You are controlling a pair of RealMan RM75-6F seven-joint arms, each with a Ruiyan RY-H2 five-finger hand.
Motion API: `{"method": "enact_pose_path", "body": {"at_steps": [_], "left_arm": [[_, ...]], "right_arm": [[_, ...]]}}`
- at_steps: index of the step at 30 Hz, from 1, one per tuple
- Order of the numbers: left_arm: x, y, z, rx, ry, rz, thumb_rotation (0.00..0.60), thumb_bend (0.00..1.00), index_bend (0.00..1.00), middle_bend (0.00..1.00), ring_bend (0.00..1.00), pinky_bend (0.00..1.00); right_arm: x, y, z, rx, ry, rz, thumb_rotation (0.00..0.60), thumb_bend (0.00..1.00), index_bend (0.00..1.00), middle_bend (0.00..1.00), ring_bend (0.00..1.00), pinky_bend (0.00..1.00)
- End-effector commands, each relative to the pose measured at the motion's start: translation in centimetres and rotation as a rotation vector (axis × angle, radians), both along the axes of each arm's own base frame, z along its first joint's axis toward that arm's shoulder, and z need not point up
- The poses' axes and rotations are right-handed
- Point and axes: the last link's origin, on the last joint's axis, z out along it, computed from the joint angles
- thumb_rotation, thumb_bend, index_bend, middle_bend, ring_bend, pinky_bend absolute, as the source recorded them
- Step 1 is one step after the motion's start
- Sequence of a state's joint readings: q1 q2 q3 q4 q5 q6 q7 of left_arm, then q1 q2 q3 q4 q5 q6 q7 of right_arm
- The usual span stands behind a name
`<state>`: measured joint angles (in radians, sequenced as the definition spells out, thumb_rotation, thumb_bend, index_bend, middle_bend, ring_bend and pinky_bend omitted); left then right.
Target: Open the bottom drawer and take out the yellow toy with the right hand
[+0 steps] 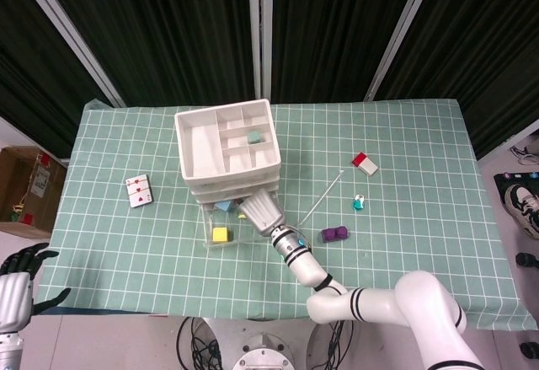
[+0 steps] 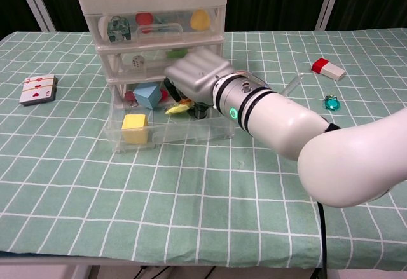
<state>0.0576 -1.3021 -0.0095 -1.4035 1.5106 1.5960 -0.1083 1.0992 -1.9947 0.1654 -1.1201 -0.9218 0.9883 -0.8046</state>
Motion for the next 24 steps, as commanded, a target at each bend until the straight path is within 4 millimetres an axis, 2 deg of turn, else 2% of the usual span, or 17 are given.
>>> {"method": "enact_pose_path", "body": {"at_steps": [1,5,8,11,15,18,21,24], "left_arm": [[0.0,0.0,0.0,0.0,-0.002,-0.001,0.6,0.05,0.32,0.19,0.17,0.19],[0.0,0.0,0.0,-0.001,0.0,-0.005,0.6,0.05,0.32,0.19,0.17,0.19],[0.1,0.1,0.1,0.001,0.003,-0.009,0.6,0.05,0.32,0.19,0.17,0.19],[0.3,0.2,0.2,0.004,0.006,-0.019,0.6,0.05,0.32,0.19,0.17,0.19],[0.6,0.3,0.2,-0.001,0.012,-0.028,0.6,0.05,0.32,0.19,0.17,0.19],[1.1,0.3,0.3,0.001,0.017,-0.041,0.6,0.05,0.32,0.19,0.17,0.19],[1.5,0.3,0.3,0.004,0.022,-0.05,0.6,0.05,0.32,0.19,0.17,0.19],[2.0,0.2,0.3,0.001,0.026,-0.053,0.6,0.05,0.32,0.19,0.17,0.19]], "right_arm": [[0.0,0.1,0.4,-0.01,-0.032,0.001,0.6,0.37,0.6,0.92,1.0,1.0],[0.3,0.5,1.9,-0.027,-0.092,0.024,0.6,0.37,0.62,0.92,1.0,1.0],[0.2,1.3,4.2,-0.044,-0.169,0.043,0.6,0.37,0.62,0.92,1.0,1.0],[-0.7,2.2,7.4,-0.078,-0.232,0.062,0.6,0.37,0.62,0.92,1.0,1.0],[-4.2,2.8,11.5,-0.148,-0.259,0.031,0.6,0.37,0.61,0.92,1.0,1.0],[-7.3,2.4,12.9,-0.175,-0.218,-0.036,0.6,0.37,0.58,0.92,1.0,1.0],[-9.7,1.7,13.3,-0.179,-0.202,-0.104,0.6,0.37,0.55,0.92,1.0,1.0],[-11.4,1.1,12.7,-0.165,-0.179,-0.146,0.6,0.37,0.51,0.92,1.0,1.0]]}}
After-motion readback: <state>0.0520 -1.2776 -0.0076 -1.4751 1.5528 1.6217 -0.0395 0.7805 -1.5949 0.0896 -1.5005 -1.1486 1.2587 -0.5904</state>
